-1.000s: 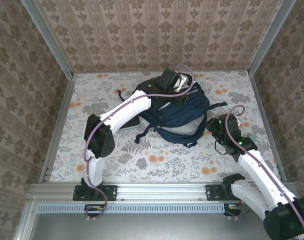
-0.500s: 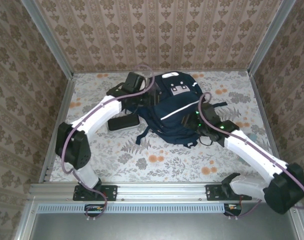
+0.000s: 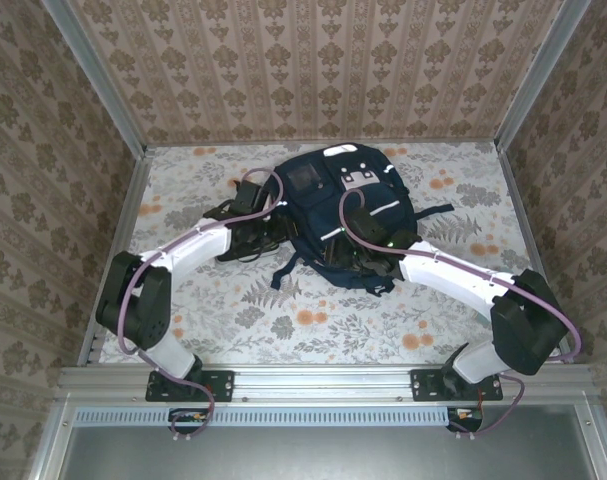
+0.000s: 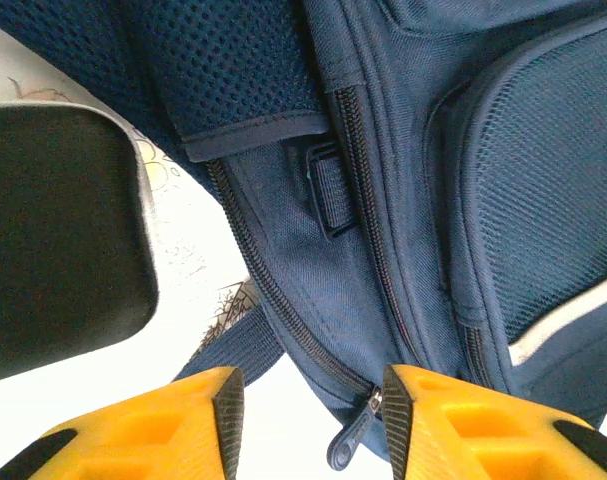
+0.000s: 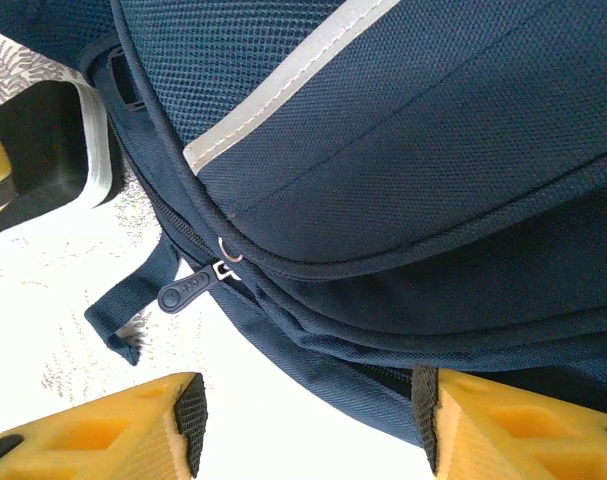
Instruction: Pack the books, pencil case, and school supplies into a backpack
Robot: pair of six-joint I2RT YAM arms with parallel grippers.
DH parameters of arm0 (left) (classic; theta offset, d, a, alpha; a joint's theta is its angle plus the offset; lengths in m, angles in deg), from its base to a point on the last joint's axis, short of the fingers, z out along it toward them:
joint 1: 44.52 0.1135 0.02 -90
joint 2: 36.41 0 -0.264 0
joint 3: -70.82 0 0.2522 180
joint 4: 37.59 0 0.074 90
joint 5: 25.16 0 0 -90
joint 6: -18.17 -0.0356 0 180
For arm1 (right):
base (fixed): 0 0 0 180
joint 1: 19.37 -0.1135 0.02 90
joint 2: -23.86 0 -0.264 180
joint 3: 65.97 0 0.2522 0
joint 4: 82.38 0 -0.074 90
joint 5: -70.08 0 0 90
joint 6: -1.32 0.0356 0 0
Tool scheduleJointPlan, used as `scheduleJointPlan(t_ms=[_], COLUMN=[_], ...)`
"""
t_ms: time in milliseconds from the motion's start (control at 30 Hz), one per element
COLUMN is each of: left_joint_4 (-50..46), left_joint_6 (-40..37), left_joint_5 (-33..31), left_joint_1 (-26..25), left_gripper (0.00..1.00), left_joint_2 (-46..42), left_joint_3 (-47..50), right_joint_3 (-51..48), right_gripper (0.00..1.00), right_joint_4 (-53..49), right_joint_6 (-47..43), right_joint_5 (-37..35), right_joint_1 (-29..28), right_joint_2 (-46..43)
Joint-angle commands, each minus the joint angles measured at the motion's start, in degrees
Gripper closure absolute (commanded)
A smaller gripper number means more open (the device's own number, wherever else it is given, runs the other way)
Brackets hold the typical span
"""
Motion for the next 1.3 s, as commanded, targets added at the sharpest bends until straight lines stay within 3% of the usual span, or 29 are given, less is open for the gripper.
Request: scheduleJointPlan(t_ms=[0, 633, 1033, 1267], left_joint_4=[5.52, 11.13, 12.89, 14.46], left_joint_6=[4.30, 8.37, 7.20, 7.03], left_joint_5=[3.29, 5.72, 6.58, 7.96], left_joint_1=[0.42, 0.42, 0.32, -0.27], left_gripper=[0.58, 0.56, 0.86, 0.92], left_joint_2=[2.68, 11.88, 9.82, 7.68], left_joint_3=[0.98, -1.72, -3.04, -3.19], right_joint_3=[1.06, 1.34, 3.12, 7.69], right_gripper=[0.41, 0.42, 0.45, 0.47], right_joint_4=[0.48, 0.30, -3.13, -6.18], right_joint_6=[0.37, 0.09, -1.76, -3.68], right_joint_5=[0.18, 0.87, -2.95, -7.99], right_joint_1=[-0.28, -0.28, -1.79, -6.87], right_joint_2=[0.53, 0.81, 0.61, 3.02])
